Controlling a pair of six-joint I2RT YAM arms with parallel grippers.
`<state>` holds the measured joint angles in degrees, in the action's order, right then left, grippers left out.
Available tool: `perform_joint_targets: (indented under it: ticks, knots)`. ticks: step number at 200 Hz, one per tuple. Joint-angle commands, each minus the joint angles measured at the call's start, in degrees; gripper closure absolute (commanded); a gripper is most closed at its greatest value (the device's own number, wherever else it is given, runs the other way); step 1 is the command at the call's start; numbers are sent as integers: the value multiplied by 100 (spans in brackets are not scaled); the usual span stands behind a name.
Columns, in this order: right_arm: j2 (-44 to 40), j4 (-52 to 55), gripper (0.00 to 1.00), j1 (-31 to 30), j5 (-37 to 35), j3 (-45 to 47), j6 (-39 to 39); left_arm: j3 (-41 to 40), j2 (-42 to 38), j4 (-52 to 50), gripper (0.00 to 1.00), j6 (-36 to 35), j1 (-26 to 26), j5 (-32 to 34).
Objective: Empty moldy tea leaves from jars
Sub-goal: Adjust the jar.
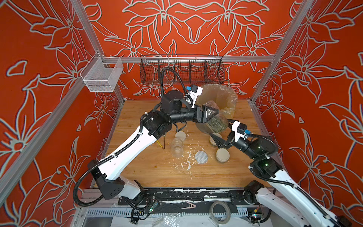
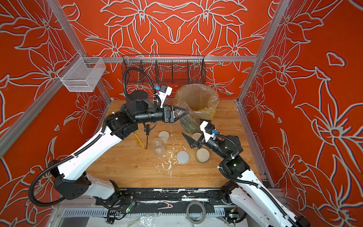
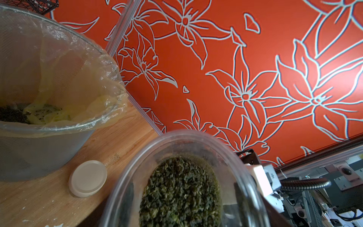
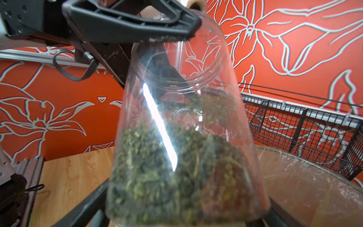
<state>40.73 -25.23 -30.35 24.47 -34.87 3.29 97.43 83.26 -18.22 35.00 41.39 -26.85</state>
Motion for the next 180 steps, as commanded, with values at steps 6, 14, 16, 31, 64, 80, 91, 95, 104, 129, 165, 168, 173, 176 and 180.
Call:
perform_joint_targets:
  ticks: [6, 14, 16, 31, 64, 80, 91, 95, 104, 129, 165, 168, 173, 176, 180]
  knots:
    - [321, -1529, 4, -26, 45, 172, 68, 171, 29, 213, 45, 250, -65, 6]
    - [471, -1878, 4, -25, 74, 201, 34, 163, 21, 222, 45, 269, -78, 9]
    - [508, -1945, 4, -24, 84, 205, 21, 167, 20, 222, 45, 281, -78, 12]
    - [829, -2565, 4, -24, 78, 213, -75, 154, -8, 255, 45, 321, -95, -13]
    - [1320, -3403, 7, -40, 15, 126, -210, 154, -34, 309, 45, 399, -122, -100]
    - [1499, -3682, 10, -39, 62, 87, -227, 163, -38, 327, 45, 428, -146, -126]
    - [1585, -3797, 11, -41, 92, 54, -231, 163, -44, 338, 45, 450, -162, -144]
    - [1616, -3831, 12, -34, 105, 41, -244, 163, -43, 349, 45, 461, -166, -152]
    - [1661, -3857, 13, -41, 158, 19, -258, 167, -41, 371, 45, 477, -181, -179]
    - [1675, -3874, 11, -33, 251, -26, -288, 157, -25, 398, 45, 525, -208, -224]
    - [1557, -3934, 5, -41, 64, 49, -271, 136, -36, 398, 45, 534, -254, -198]
    - [1553, -3937, 5, -37, 59, 57, -268, 130, -40, 398, 45, 536, -260, -190]
    - [1531, -3945, 5, -40, 41, 64, -262, 129, -50, 398, 45, 542, -267, -189]
    - [1522, -3941, 4, -38, 45, 62, -251, 121, -53, 406, 45, 542, -271, -189]
    - [1513, -3923, 5, -42, 62, 62, -244, 123, -47, 407, 45, 549, -271, -189]
